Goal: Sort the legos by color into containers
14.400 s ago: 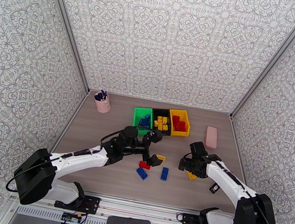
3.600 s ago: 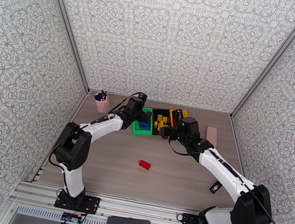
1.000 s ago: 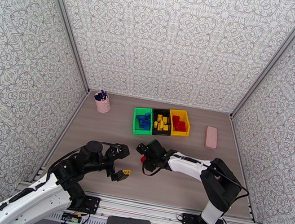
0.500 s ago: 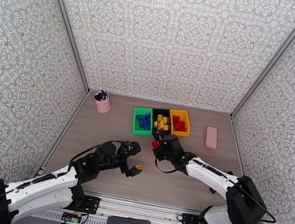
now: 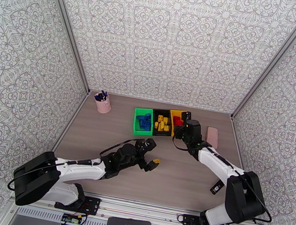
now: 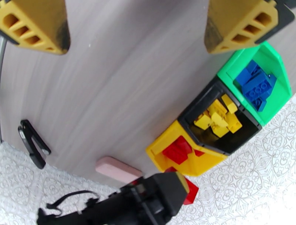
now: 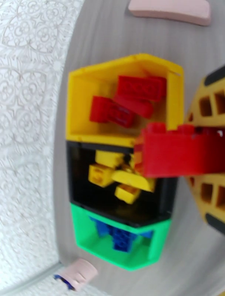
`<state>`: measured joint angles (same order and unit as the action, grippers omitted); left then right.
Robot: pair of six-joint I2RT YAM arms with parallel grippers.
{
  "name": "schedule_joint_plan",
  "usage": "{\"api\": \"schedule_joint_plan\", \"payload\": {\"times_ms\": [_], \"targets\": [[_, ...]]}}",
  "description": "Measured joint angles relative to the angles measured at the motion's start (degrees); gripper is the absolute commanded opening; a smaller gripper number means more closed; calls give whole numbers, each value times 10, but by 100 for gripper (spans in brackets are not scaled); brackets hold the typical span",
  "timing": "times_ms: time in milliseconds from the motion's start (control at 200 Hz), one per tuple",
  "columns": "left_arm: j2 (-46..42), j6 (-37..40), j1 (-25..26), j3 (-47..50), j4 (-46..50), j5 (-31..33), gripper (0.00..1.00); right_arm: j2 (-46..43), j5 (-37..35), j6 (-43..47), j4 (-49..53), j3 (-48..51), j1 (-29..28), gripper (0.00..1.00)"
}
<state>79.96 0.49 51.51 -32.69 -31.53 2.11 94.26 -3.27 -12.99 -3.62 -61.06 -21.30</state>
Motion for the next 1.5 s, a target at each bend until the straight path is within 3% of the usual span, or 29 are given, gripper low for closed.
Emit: {"api": "schedule_joint_plan", "payload": {"times_ms": [275,370,445,650,805,1010,1245,1500], "targets": [[25,-5,0,-21,-27,3,100,158,-7,-6,26,-157,27,3],[24,-5,0,-21,-27,3,100,193,-7,-7,32,-192,30,9],[24,-5,0,-21,-28,3,100,210,-10,-7,39,-213,30,20],[10,-6,-10,-19,-26,6,100,209,-15,1,47,-223,30,68],[-36,-3,-25,-7,-11,21,100,144,-21,14,40,-173,30,87],[-124,12,-74,16,39,59,100,4,-28,47,9,-65,30,99],[-209,15,-172,54,100,118,100,-133,-56,83,-21,73,32,100],[-244,21,-269,90,117,183,100,-245,-95,119,-62,215,43,100]]}}
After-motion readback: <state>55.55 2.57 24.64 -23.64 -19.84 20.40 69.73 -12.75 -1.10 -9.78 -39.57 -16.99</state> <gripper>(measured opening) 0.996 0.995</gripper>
